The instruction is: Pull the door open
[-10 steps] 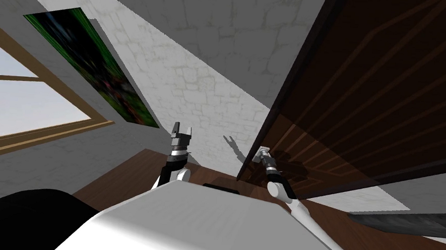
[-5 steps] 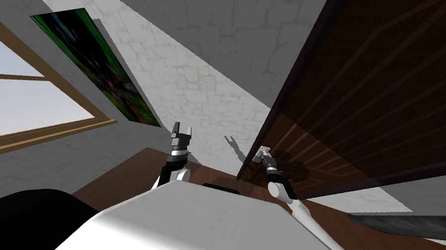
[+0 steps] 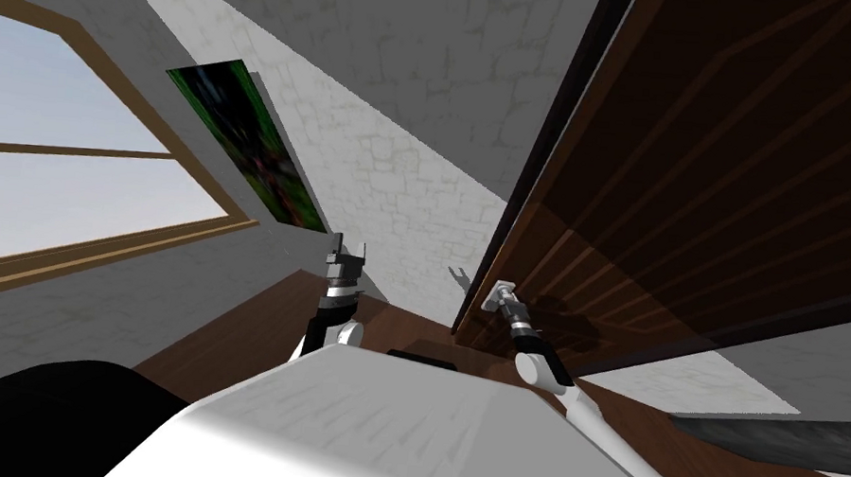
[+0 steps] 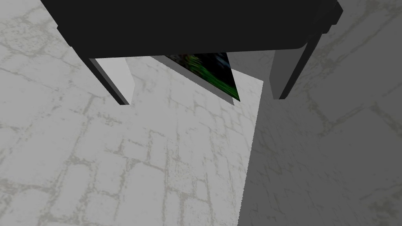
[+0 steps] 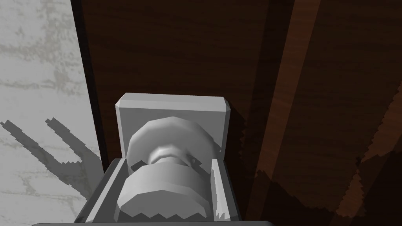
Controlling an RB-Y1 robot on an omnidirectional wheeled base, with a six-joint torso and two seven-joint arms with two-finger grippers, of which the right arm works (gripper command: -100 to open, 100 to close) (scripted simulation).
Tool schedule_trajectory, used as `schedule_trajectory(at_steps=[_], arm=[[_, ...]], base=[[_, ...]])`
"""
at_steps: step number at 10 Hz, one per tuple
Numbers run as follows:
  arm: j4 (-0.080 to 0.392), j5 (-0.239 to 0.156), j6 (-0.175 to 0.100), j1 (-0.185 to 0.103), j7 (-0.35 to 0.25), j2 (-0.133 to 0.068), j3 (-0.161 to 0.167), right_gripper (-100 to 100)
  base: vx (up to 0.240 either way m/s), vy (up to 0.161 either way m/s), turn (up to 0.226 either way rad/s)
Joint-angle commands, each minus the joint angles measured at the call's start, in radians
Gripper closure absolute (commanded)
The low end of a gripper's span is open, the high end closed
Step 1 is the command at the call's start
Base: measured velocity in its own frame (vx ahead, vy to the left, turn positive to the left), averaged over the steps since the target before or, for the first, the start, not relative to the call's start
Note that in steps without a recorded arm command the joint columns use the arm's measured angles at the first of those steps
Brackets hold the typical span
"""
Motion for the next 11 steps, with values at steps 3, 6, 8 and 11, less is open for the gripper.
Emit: schedule_trajectory(at_steps=[3, 6, 8, 11], arm=[[-0.022, 0.006, -0.021, 0.014, -0.051, -0.050, 0.048, 100], [-0.022, 0.013, -0.031, 0.020, -0.069, -0.065, 0.068, 100], [-0.025, 0.018, -0.041, 0.022, -0.083, -0.078, 0.079, 100], [-0.032, 0.030, -0.065, 0.027, -0.115, -0.108, 0.105, 100]], base=[[-0.247, -0.086, 0.139], [-0.155, -0.075, 0.082], [-0.184, -0.078, 0.124], [-0.200, -0.091, 0.153]])
